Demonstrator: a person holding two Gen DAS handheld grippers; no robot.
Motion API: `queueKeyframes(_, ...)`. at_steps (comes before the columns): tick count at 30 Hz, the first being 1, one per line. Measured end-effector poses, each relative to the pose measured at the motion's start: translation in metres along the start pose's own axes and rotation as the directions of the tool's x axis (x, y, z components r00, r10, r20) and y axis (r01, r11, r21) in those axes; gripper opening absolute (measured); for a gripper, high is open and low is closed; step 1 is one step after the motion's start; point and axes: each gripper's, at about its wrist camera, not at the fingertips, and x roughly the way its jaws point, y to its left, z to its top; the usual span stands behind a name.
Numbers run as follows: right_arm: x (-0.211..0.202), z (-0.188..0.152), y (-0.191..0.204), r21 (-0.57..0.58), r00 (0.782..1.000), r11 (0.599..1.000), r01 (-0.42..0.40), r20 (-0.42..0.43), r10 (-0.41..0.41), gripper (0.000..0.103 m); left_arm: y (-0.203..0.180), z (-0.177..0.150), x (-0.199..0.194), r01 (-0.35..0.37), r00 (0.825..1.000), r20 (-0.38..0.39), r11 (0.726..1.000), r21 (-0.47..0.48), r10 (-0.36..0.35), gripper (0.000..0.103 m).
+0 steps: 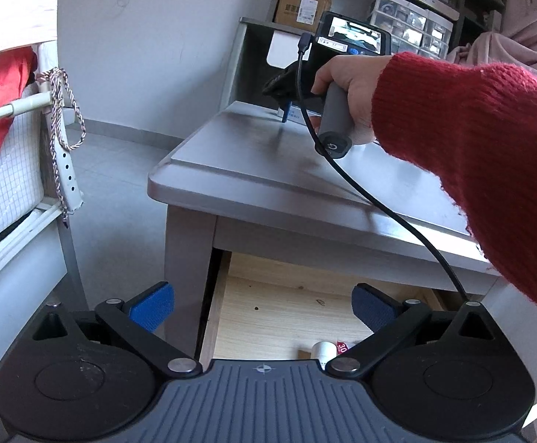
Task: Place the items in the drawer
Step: 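Move the right gripper to the black rubber ring beside the toothpaste box, then close the right gripper on the black rubber ring, then carry the black ring with the right gripper over the open drawer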
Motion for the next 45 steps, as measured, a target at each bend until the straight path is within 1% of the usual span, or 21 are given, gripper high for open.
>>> queueKeyframes(12, 0.006, 0.005, 0.003, 0.027, 1.0, 1.0, 0.013, 0.004, -0.013, 0.103, -0.001, -0.001, -0.002, 0.004, 1.0, 0.0, 1.0, -0.005, -0.004, 0.103)
queueKeyframes(13, 0.006, 0.005, 0.002, 0.033, 1.0, 0.999, 0.014, 0.008, -0.015, 0.102, -0.001, -0.001, -0.002, 0.004, 1.0, 0.0, 1.0, -0.006, -0.004, 0.103)
queueKeyframes(14, 0.006, 0.005, 0.002, 0.039, 1.0, 0.999, 0.018, 0.015, -0.018, 0.098, -0.001, -0.001, -0.002, 0.004, 1.0, -0.001, 1.0, -0.008, -0.004, 0.103)
queueKeyframes(15, 0.005, 0.005, 0.002, 0.035, 0.999, 0.999, 0.026, 0.027, -0.027, 0.086, 0.0, -0.001, -0.002, 0.004, 1.0, -0.001, 1.0, -0.009, -0.004, 0.103)
queueKeyframes(16, 0.004, 0.005, 0.003, 0.028, 0.999, 0.999, 0.036, 0.04, -0.037, 0.078, 0.0, -0.001, -0.002, 0.004, 1.0, -0.001, 1.0, -0.009, -0.004, 0.103)
queueKeyframes(17, 0.003, 0.005, 0.003, 0.027, 0.998, 0.999, 0.034, 0.048, -0.035, 0.064, 0.0, -0.001, -0.002, 0.005, 1.0, -0.001, 1.0, -0.01, -0.005, 0.103)
queueKeyframes(18, 0.002, 0.005, 0.003, 0.029, 0.998, 0.999, 0.027, 0.052, -0.028, 0.04, 0.0, -0.001, -0.002, 0.005, 1.0, -0.001, 1.0, -0.01, -0.005, 0.103)
queueKeyframes(19, 0.0, 0.006, 0.002, 0.03, 0.998, 0.999, 0.021, 0.055, -0.023, 0.023, 0.0, -0.001, -0.002, 0.006, 1.0, -0.002, 1.0, -0.01, -0.006, 0.103)
queueKeyframes(20, 0.0, 0.006, 0.002, 0.032, 0.999, 0.999, 0.011, 0.053, -0.013, 0.003, 0.0, -0.001, -0.002, 0.007, 1.0, -0.002, 1.0, -0.01, -0.007, 0.103)
queueKeyframes(26, -0.002, 0.004, 0.003, 0.022, 0.998, 1.0, 0.007, 0.063, -0.008, 0.002, 0.001, -0.001, -0.003, 0.005, 1.0, 0.0, 1.0, -0.013, -0.005, 0.103)
queueKeyframes(39, -0.003, 0.004, 0.003, 0.015, 0.998, 1.0, 0.008, 0.056, -0.009, 0.002, 0.003, 0.001, -0.002, 0.009, 1.0, 0.003, 1.0, -0.012, -0.009, 0.103)
queueKeyframes(41, -0.006, 0.004, 0.002, 0.015, 0.998, 1.0, 0.004, 0.061, -0.005, 0.002, 0.003, 0.001, -0.002, 0.009, 1.0, 0.005, 1.0, -0.01, -0.009, 0.103)
queueKeyframes(45, -0.021, 0.002, 0.0, -0.016, 0.995, 1.0, -0.008, 0.098, 0.01, 0.002, 0.003, 0.002, -0.003, 0.001, 1.0, 0.009, 1.0, -0.006, -0.001, 0.103)
